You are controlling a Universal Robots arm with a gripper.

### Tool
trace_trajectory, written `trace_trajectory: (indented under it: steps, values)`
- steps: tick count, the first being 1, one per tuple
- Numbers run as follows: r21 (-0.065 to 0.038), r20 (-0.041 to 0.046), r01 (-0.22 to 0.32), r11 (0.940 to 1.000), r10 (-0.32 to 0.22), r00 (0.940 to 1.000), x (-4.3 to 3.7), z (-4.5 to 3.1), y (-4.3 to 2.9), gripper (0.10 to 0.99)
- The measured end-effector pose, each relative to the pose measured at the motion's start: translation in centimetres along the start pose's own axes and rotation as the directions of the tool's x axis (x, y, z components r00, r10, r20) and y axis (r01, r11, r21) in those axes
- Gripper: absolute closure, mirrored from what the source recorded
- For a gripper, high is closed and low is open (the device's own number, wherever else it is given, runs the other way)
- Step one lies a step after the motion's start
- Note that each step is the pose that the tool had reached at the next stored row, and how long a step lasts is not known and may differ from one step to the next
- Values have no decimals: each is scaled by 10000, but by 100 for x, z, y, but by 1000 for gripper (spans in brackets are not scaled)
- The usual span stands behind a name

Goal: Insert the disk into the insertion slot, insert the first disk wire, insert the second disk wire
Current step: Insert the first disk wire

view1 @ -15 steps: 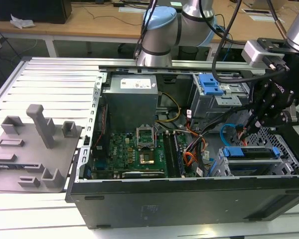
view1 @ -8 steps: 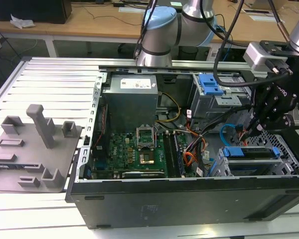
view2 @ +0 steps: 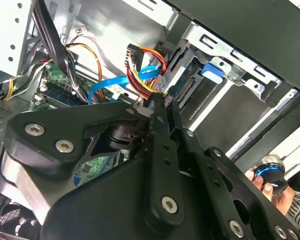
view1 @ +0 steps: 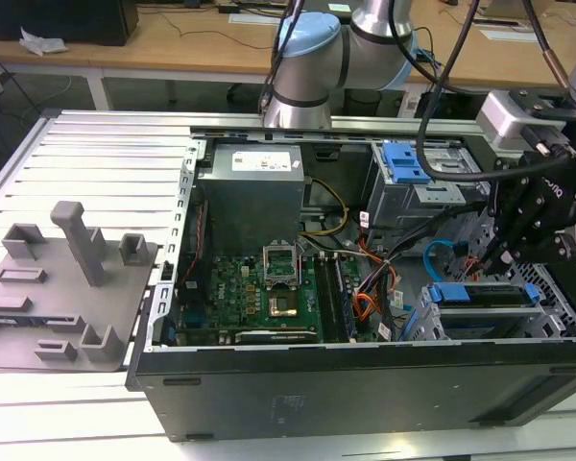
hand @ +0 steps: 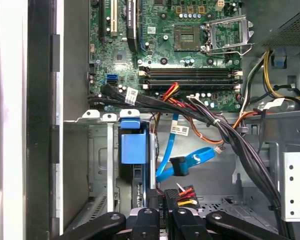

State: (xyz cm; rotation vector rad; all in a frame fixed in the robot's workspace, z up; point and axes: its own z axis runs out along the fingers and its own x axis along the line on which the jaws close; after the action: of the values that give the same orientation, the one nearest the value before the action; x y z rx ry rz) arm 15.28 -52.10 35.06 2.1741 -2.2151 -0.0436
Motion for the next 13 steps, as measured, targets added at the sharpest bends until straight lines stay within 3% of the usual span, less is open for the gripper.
trace_trajectory:
  steps: [6, 13]
  values:
    - [0, 0, 0, 10000, 0, 10000, 58, 1, -1, 922]
    - [0, -2, 0, 10000, 0, 10000, 63, 37, -34, 922]
